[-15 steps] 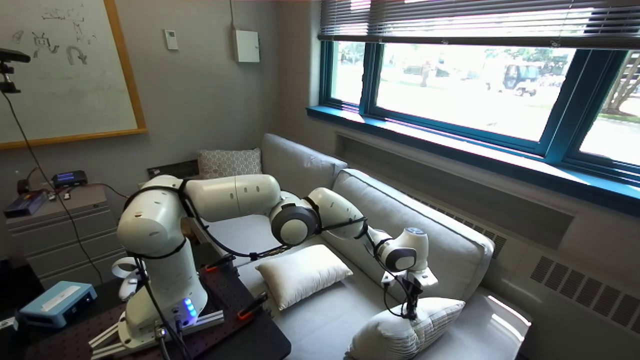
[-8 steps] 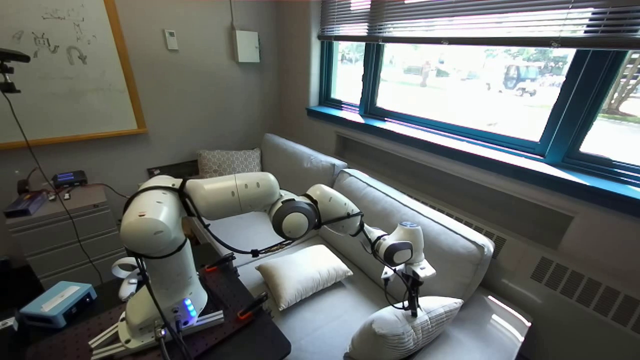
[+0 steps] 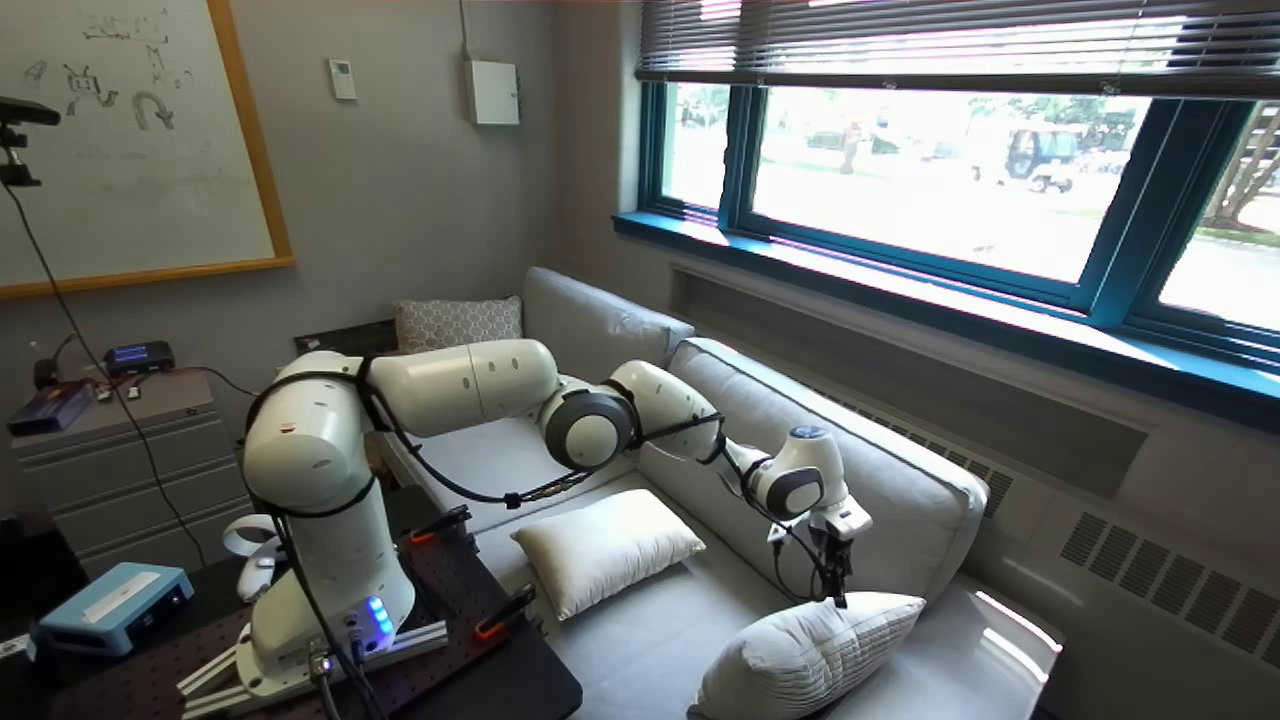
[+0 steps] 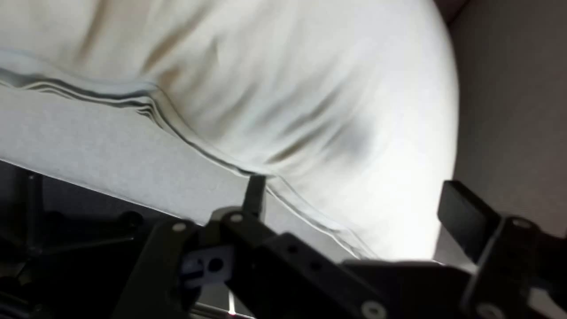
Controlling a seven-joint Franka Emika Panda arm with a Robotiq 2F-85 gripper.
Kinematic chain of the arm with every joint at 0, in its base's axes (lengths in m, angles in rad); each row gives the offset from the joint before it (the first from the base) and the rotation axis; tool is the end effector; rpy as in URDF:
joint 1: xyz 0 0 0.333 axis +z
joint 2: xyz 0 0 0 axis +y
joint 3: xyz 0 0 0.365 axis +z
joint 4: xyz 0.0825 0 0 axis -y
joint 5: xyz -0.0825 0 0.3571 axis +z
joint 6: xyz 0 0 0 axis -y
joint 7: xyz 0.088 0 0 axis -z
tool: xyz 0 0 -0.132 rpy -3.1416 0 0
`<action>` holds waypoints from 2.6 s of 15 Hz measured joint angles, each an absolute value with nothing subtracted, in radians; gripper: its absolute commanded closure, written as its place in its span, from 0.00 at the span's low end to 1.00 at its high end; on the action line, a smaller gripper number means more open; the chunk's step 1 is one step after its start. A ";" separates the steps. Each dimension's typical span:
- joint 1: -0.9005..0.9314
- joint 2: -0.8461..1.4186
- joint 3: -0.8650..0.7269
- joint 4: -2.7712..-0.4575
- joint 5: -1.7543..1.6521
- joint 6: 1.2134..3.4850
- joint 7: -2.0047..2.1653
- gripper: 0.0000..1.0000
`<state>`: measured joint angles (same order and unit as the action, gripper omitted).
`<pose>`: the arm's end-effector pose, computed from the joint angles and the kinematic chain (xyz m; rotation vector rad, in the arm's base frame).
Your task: Arrange the small pillows on the right side of the couch
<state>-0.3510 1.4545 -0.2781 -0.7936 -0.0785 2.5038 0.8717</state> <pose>0.7312 -0.3846 0.0438 2.3789 -1.5622 0.4662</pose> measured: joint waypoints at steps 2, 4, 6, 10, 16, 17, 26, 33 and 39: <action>-0.325 1.436 -0.262 -0.805 -0.078 2.538 0.872 0.00; -0.288 1.413 -0.238 -0.832 -0.078 2.567 0.865 0.00; -0.242 1.388 -0.210 -0.877 -0.080 2.596 0.850 0.00; -0.156 1.361 -0.189 -0.951 -0.083 2.625 0.847 0.00; -0.189 1.361 -0.193 -0.951 -0.083 2.626 0.843 0.00; -0.188 1.362 -0.193 -0.951 -0.083 2.625 0.843 0.00; -0.125 1.454 -0.162 -0.928 -0.091 2.667 0.580 0.00; 0.047 1.496 -0.155 -0.964 -0.095 2.712 0.378 0.00; 0.195 1.487 -0.106 -0.950 -0.097 2.703 0.270 0.00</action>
